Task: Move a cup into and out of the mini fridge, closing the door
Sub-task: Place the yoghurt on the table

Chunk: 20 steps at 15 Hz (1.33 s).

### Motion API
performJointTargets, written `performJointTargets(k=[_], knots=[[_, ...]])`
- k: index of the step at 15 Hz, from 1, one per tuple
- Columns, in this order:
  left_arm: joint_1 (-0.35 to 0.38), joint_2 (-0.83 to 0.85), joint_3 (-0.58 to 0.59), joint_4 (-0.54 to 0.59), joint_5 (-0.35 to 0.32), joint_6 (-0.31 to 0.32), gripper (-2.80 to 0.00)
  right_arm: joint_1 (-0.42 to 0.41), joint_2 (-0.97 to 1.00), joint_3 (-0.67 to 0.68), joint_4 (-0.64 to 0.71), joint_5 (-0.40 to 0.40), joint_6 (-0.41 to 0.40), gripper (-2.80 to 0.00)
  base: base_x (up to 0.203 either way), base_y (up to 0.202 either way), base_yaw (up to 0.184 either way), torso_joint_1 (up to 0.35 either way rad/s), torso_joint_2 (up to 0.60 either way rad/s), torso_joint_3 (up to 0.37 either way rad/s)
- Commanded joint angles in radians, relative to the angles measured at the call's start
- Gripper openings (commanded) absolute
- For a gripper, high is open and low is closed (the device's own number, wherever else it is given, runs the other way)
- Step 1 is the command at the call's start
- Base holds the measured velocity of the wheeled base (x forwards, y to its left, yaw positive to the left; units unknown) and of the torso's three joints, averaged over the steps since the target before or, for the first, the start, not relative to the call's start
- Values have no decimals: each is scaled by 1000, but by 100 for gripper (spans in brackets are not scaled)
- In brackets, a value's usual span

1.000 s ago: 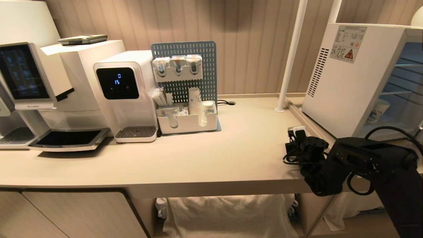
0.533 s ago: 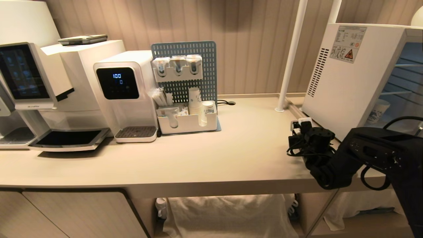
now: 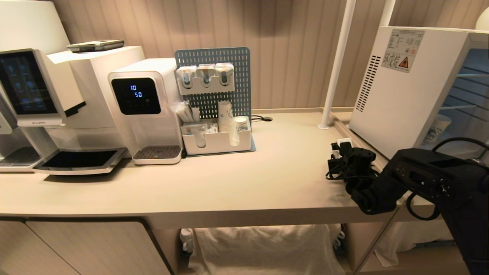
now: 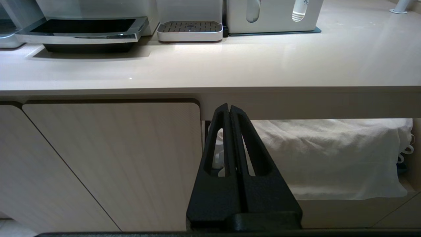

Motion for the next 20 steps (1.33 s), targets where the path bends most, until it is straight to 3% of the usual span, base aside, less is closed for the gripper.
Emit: performJointTargets(k=[1, 8, 15, 20], knots=[[0, 2, 0, 0, 0, 0, -280, 1, 34, -27, 6, -2, -2, 0, 0, 0, 0, 0, 0, 0], [0, 2, 0, 0, 0, -1, -280, -1, -5, -25, 5, -8, 23, 0, 0, 0, 0, 0, 0, 0], [0, 2, 0, -1, 0, 0, -280, 1, -429, 159, 148, -15, 45, 0, 0, 0, 0, 0, 0, 0], [0, 2, 1, -2, 0, -8, -280, 2, -369, 135, 207, -30, 46, 0, 0, 0, 0, 0, 0, 0]])
